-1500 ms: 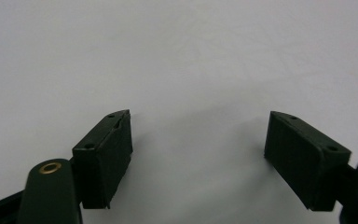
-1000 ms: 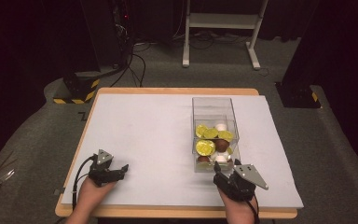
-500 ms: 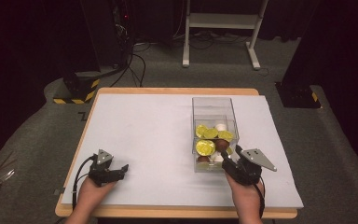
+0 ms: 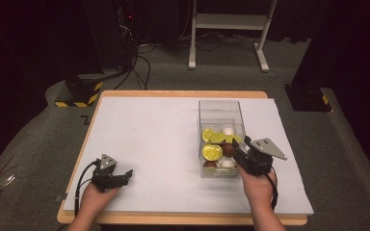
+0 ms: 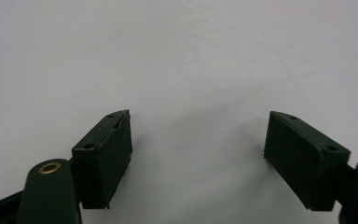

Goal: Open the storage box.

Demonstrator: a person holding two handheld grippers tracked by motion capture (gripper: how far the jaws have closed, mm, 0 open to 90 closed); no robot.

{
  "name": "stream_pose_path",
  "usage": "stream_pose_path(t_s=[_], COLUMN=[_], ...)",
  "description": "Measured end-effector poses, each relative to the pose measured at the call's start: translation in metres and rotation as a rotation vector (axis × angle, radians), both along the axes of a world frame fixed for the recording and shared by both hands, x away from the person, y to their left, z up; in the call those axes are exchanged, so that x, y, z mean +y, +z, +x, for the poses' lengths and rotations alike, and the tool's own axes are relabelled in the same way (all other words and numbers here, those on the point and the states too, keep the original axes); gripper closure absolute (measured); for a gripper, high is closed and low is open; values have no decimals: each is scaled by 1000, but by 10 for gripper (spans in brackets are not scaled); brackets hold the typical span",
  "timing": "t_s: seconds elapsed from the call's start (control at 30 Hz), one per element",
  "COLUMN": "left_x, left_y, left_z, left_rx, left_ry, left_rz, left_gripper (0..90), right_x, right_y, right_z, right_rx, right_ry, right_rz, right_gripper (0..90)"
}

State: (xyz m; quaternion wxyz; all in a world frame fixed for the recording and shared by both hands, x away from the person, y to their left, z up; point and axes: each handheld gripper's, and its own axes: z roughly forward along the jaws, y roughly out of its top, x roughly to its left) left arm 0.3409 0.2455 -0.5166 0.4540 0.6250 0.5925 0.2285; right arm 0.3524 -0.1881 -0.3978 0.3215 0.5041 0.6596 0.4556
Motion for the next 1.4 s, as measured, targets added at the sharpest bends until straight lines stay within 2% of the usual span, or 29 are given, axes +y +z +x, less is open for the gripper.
stream_pose_path(t_s=[0.13,0.3,0.57,0.77,1.1,1.33,1.4], left_x=[1,1,1,1,1,1,0], left_y=[0,0,0,0,0,0,0], left_z=[0,0,0,0,0,0,0], left_rx=[1,0,1,1,0,1,-1], left_ry=[-8,-6,-6,-6,-6,-7,1], left_rz=[11,12,12,12,12,13,1], left_gripper=[234,235,235,235,235,235,235], right_x=[-10,-21,-22,-19,-19,-18,-17], right_y=[-6,-26,-43,-46,-50,-49,-49], right_z=[0,-4,-10,-12,-10,-10,-10], right_rx=[14,58,117,128,172,178,178], right_ry=[-19,-58,-62,-71,-79,-88,-93], right_rz=[11,-6,-1,-23,-6,-10,-18], right_gripper=[549,583,680,726,797,825,835])
